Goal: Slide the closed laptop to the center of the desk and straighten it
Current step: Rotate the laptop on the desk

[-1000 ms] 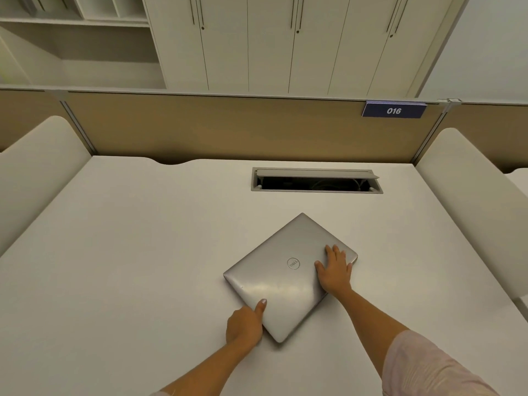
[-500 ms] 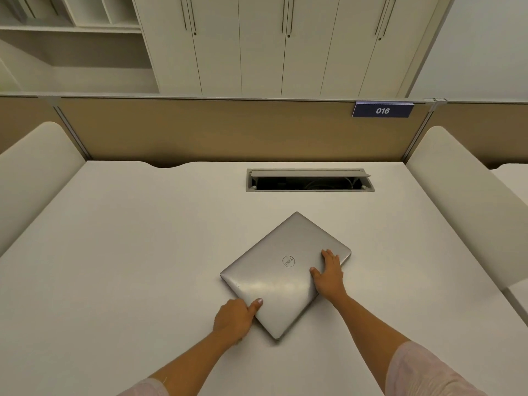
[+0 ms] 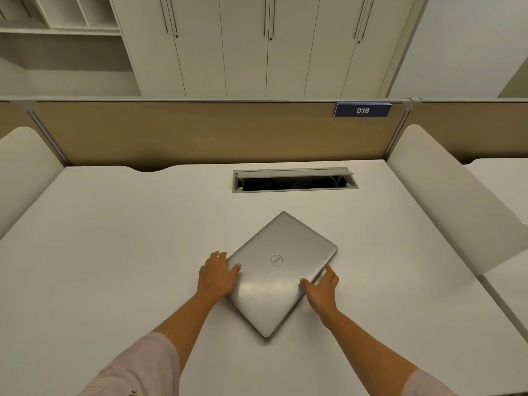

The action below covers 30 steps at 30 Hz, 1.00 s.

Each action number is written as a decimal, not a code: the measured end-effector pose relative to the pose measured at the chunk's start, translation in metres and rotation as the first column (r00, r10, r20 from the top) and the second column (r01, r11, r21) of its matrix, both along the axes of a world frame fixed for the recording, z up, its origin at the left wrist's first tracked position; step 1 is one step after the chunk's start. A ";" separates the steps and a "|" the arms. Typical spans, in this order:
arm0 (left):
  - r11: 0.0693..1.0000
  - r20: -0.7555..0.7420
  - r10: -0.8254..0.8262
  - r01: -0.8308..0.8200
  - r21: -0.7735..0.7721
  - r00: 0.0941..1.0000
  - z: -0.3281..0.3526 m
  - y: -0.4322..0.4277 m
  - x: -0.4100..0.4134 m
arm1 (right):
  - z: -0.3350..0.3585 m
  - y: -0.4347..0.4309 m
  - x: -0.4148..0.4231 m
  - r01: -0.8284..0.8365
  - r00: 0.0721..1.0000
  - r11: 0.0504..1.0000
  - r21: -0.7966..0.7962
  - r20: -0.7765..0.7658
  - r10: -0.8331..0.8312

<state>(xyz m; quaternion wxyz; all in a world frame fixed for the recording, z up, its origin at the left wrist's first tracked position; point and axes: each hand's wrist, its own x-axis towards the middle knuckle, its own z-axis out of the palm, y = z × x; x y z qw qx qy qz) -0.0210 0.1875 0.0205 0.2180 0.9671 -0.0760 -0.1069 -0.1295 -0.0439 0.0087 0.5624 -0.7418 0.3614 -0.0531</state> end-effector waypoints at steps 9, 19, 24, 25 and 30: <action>0.991 -0.241 0.079 -0.102 -0.086 0.967 -0.003 -0.011 0.014 | 0.004 0.001 -0.011 0.176 0.984 0.947 0.270 -0.088 -0.158; 0.990 -0.253 0.067 -0.095 -0.102 0.965 0.000 -0.004 0.019 | -0.001 0.023 -0.020 0.161 0.980 0.916 0.367 -0.167 -0.106; 0.986 -0.274 0.106 -0.137 -0.094 0.956 0.003 -0.002 0.006 | 0.007 0.028 -0.016 0.191 0.969 0.947 0.258 -0.204 -0.140; 0.984 -0.282 0.130 -0.160 -0.084 0.951 0.003 -0.004 0.001 | 0.008 0.028 -0.015 0.192 0.966 0.953 0.234 -0.219 -0.140; 0.970 -0.277 0.238 -0.243 0.018 0.931 -0.001 -0.009 -0.027 | 0.012 0.021 -0.005 0.166 0.950 0.970 0.175 -0.291 -0.110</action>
